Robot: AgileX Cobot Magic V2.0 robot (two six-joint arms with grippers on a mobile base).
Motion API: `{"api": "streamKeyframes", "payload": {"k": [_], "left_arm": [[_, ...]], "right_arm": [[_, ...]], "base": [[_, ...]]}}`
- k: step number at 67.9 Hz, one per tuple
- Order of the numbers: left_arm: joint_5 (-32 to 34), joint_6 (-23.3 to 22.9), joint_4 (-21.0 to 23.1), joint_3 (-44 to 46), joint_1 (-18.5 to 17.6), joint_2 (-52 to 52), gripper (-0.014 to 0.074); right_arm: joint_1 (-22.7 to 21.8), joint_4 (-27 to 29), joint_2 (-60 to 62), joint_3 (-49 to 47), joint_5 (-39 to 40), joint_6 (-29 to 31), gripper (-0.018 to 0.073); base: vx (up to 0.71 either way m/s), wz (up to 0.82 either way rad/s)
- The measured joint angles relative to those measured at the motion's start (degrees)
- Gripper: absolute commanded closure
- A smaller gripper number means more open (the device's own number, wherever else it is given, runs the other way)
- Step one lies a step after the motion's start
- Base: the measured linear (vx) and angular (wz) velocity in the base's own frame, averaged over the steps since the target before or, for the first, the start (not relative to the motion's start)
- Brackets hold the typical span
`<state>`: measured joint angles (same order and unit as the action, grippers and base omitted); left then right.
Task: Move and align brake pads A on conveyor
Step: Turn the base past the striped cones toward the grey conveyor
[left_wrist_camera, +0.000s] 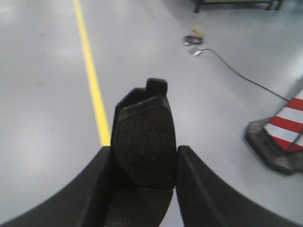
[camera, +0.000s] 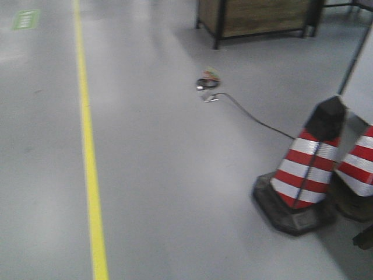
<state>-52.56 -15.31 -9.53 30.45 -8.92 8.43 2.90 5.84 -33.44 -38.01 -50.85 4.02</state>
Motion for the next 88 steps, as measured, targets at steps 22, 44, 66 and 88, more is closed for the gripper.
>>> {"api": "streamKeyframes", "payload": {"k": [22,44,66,88], "left_arm": [[0.0,0.0,0.0,0.0,0.0,0.0,0.0603],[0.0,0.0,0.0,0.0,0.0,0.0,0.0603],[0.0,0.0,0.0,0.0,0.0,0.0,0.0603],[0.0,0.0,0.0,0.0,0.0,0.0,0.0603]], "right_arm": [[0.0,-0.1,0.0,0.0,0.0,0.0,0.0564],[0.0,-0.1,0.0,0.0,0.0,0.0,0.0564],[0.0,-0.1,0.0,0.0,0.0,0.0,0.0564],[0.0,-0.1,0.0,0.0,-0.1,0.0,0.0564]], "base": [[0.30,-0.81],[0.31,-0.83],[0.30,-0.83],[0.29,-0.77]]}}
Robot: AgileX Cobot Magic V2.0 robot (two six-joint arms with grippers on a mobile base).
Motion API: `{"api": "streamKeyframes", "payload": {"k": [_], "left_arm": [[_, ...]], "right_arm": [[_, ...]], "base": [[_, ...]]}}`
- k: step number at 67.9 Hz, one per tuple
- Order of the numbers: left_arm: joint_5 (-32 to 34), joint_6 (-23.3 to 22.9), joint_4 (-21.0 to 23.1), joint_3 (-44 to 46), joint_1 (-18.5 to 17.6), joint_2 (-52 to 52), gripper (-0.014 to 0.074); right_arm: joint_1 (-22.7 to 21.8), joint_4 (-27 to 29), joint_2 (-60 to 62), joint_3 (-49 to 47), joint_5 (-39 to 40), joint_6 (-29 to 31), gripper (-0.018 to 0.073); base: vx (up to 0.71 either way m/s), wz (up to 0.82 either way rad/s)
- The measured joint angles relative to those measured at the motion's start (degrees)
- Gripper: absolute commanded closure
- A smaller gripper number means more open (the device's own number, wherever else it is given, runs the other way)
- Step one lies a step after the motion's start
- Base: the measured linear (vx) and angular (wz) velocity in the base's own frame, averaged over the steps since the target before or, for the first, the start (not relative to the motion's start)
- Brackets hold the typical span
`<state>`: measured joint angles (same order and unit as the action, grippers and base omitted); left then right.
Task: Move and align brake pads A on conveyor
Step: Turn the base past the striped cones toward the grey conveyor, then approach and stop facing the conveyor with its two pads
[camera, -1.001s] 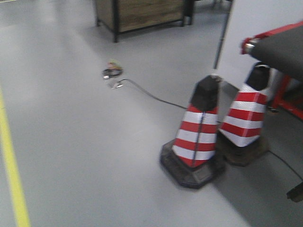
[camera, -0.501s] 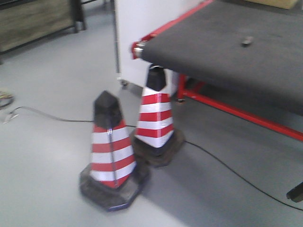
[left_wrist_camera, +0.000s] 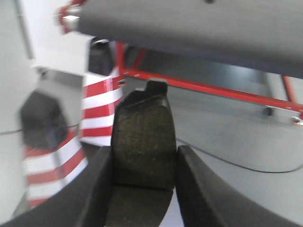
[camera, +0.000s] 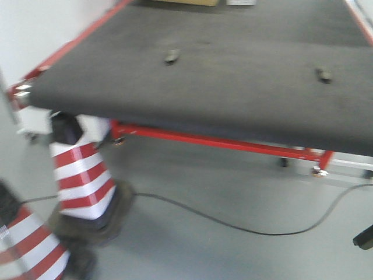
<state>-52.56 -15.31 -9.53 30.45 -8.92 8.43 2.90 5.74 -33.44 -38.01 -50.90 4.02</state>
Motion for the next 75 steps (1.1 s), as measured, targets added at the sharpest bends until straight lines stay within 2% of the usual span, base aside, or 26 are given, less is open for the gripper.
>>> {"api": "streamKeyframes", "payload": {"k": [25,75], "left_arm": [[0.0,0.0,0.1,0.0,0.0,0.0,0.0603],[0.0,0.0,0.1,0.0,0.0,0.0,0.0603]], "right_arm": [[0.0,0.0,0.0,0.0,-1.7,0.0,0.0564],[0.0,0.0,0.0,0.0,-3.9,0.0,0.0564]], "base": [[0.34,-0.43],[0.39,-0.05]]}}
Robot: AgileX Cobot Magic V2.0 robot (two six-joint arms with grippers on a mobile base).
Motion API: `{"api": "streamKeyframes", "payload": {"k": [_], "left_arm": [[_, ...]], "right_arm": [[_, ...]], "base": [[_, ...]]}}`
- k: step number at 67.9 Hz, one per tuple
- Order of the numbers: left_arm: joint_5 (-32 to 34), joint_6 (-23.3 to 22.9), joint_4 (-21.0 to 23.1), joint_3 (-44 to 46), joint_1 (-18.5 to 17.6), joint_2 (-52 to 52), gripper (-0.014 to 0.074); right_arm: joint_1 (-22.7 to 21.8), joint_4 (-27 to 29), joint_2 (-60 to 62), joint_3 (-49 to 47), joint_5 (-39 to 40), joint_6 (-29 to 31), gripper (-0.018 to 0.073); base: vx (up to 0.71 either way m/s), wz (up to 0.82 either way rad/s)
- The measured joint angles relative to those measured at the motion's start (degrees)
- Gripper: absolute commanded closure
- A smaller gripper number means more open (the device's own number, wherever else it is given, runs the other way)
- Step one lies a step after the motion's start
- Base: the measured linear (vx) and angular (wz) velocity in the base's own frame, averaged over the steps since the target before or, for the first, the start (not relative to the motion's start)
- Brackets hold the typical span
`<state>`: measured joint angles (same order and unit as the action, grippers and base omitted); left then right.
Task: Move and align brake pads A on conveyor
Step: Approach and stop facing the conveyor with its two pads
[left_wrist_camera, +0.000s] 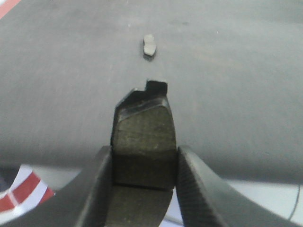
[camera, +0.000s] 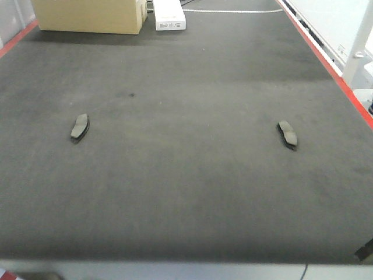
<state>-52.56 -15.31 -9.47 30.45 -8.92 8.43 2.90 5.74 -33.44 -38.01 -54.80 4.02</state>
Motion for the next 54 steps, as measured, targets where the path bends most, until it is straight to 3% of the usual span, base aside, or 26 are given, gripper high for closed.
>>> {"api": "streamKeyframes", "payload": {"k": [54], "left_arm": [[0.0,0.0,0.0,0.0,0.0,0.0,0.0603]], "right_arm": [[0.0,0.0,0.0,0.0,0.0,0.0,0.0564]], "base": [[0.24,0.01]]}}
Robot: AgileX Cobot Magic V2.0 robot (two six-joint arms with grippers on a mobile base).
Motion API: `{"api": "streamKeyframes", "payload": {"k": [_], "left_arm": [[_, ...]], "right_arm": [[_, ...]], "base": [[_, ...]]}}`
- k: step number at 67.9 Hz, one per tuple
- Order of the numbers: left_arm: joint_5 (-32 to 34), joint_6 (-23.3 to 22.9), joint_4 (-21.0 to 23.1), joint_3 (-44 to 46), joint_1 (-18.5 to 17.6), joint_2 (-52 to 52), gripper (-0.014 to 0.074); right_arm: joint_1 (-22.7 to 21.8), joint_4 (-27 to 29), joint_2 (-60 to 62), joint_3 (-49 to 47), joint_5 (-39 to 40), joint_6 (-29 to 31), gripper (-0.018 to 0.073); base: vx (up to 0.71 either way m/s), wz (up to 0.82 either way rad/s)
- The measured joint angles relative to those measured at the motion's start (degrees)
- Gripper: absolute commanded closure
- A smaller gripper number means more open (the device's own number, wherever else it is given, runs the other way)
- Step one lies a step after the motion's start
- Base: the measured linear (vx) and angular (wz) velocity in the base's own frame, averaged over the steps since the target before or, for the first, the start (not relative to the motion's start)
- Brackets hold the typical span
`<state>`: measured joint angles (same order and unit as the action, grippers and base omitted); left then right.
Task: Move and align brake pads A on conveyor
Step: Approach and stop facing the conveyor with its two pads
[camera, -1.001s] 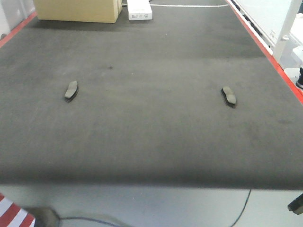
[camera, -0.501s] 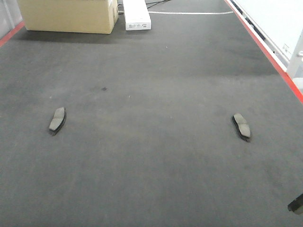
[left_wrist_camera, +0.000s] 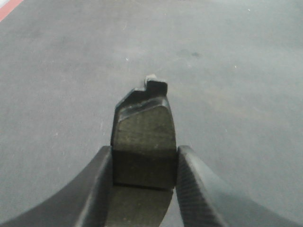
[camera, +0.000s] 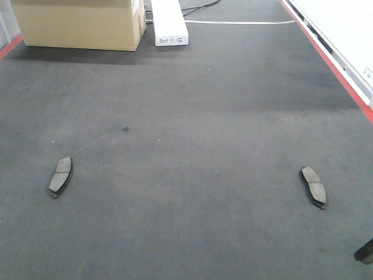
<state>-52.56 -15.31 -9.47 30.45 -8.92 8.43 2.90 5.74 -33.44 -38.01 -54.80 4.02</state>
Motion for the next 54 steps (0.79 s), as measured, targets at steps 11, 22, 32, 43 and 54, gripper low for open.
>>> {"api": "streamKeyframes", "payload": {"k": [11,22,32,43,54], "left_arm": [[0.0,0.0,0.0,0.0,0.0,0.0,0.0603],[0.0,0.0,0.0,0.0,0.0,0.0,0.0603],[0.0,0.0,0.0,0.0,0.0,0.0,0.0603],[0.0,0.0,0.0,0.0,0.0,0.0,0.0603],[0.0,0.0,0.0,0.0,0.0,0.0,0.0603]], "right_arm": [[0.0,0.0,0.0,0.0,0.0,0.0,0.0564],[0.0,0.0,0.0,0.0,0.0,0.0,0.0564],[0.0,0.0,0.0,0.0,0.0,0.0,0.0564],[0.0,0.0,0.0,0.0,-0.1,0.0,0.0564],[0.0,0.0,0.0,0.0,-1.1,0.0,0.0564]], "base": [[0.09,0.03],[0.05,0.01],[0.01,0.00],[0.00,0.00],[0.00,0.00]]}}
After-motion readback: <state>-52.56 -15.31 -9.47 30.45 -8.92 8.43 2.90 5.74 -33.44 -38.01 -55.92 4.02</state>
